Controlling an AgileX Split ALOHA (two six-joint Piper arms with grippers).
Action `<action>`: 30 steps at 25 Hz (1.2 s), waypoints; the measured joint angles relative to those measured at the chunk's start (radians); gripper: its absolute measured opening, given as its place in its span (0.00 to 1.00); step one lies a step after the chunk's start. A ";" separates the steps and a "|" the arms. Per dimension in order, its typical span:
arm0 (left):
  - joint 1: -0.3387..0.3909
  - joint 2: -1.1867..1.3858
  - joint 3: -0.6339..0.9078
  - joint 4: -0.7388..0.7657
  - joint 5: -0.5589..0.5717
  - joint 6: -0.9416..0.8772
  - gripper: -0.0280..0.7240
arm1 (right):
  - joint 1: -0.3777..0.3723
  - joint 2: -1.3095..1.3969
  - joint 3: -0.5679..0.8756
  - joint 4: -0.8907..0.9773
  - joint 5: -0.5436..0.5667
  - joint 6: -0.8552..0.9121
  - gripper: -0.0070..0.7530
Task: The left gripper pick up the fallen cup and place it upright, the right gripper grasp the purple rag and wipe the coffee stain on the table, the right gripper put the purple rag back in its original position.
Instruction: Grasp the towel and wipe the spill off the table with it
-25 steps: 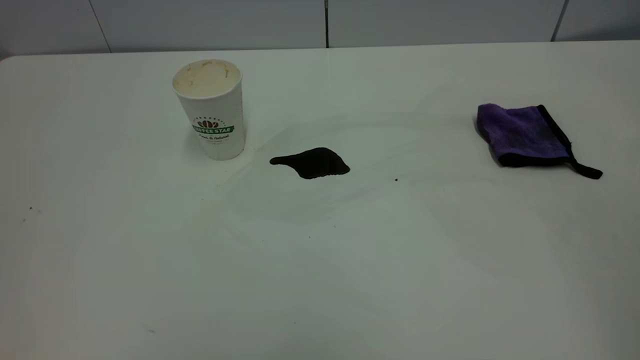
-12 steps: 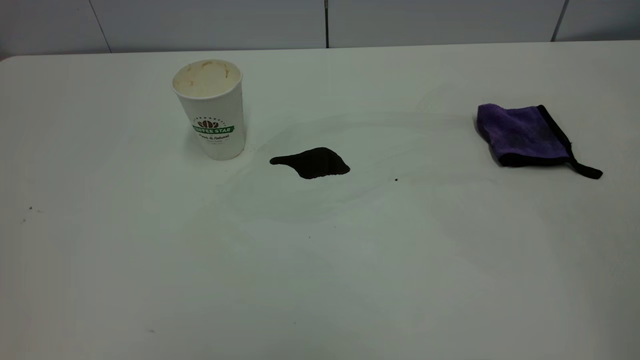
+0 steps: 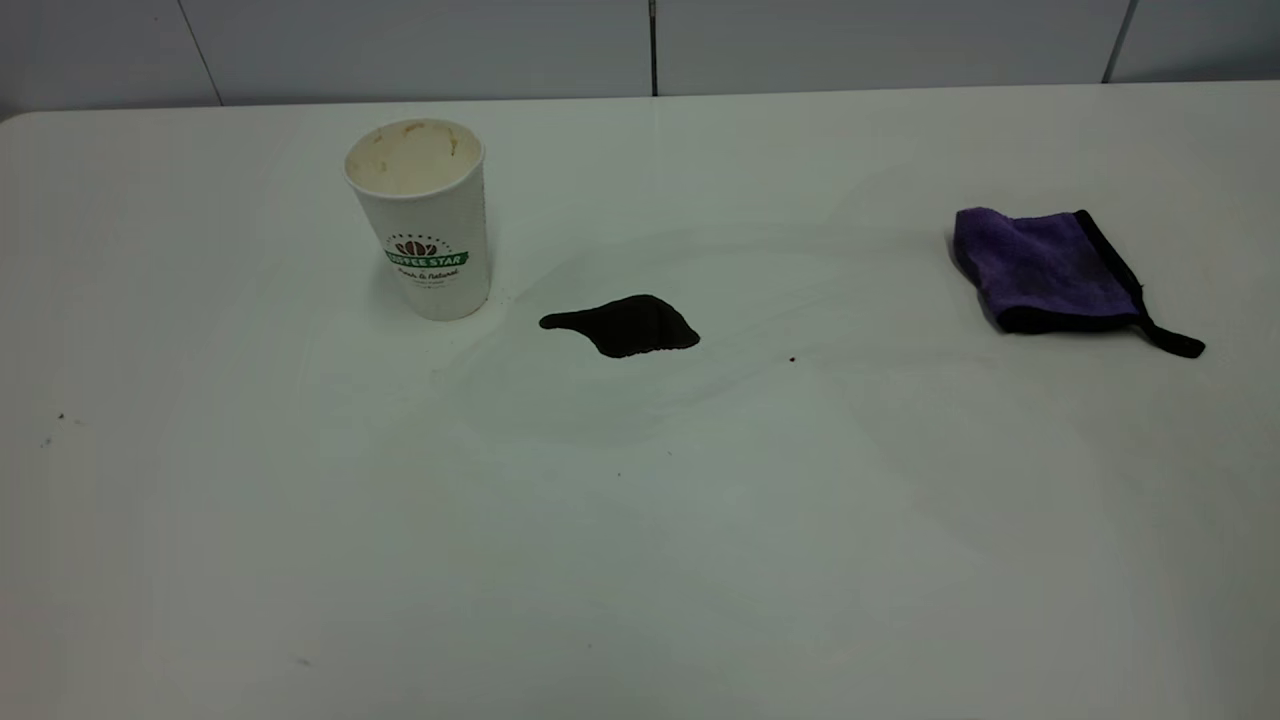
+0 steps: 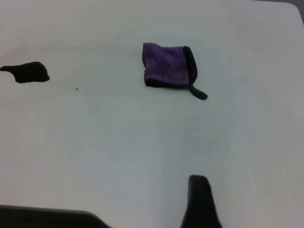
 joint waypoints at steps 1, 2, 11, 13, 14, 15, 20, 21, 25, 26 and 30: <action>0.000 0.000 0.001 0.000 0.000 0.000 0.36 | 0.000 0.000 0.000 0.000 0.000 0.000 0.77; 0.000 0.000 0.001 0.000 0.000 0.000 0.36 | 0.000 0.000 0.000 0.000 0.000 0.000 0.77; 0.000 0.000 0.002 0.000 -0.002 0.001 0.36 | 0.000 0.000 0.000 0.000 0.000 0.000 0.77; 0.000 0.000 0.002 0.000 -0.002 0.001 0.36 | 0.000 0.000 0.000 0.000 0.000 0.000 0.77; 0.000 0.000 0.003 0.000 -0.002 0.001 0.36 | 0.000 0.000 0.000 0.000 0.000 0.000 0.77; 0.000 0.000 0.003 0.000 -0.002 0.001 0.36 | 0.000 0.000 0.000 0.000 0.000 0.000 0.77; 0.000 0.000 0.003 0.000 -0.003 0.001 0.36 | 0.000 0.000 0.000 0.000 0.000 0.000 0.77; 0.000 0.000 0.003 0.000 -0.003 0.001 0.36 | 0.000 0.000 0.000 0.000 0.000 0.000 0.77; 0.000 0.000 0.003 0.000 -0.003 0.001 0.36 | 0.000 0.000 0.000 0.002 0.000 0.000 0.77; 0.000 0.000 0.003 0.000 -0.003 0.001 0.36 | 0.000 0.000 0.000 0.001 0.000 0.000 0.77; 0.000 0.000 0.003 0.000 -0.003 0.001 0.36 | 0.000 0.055 -0.040 -0.030 -0.016 0.035 0.77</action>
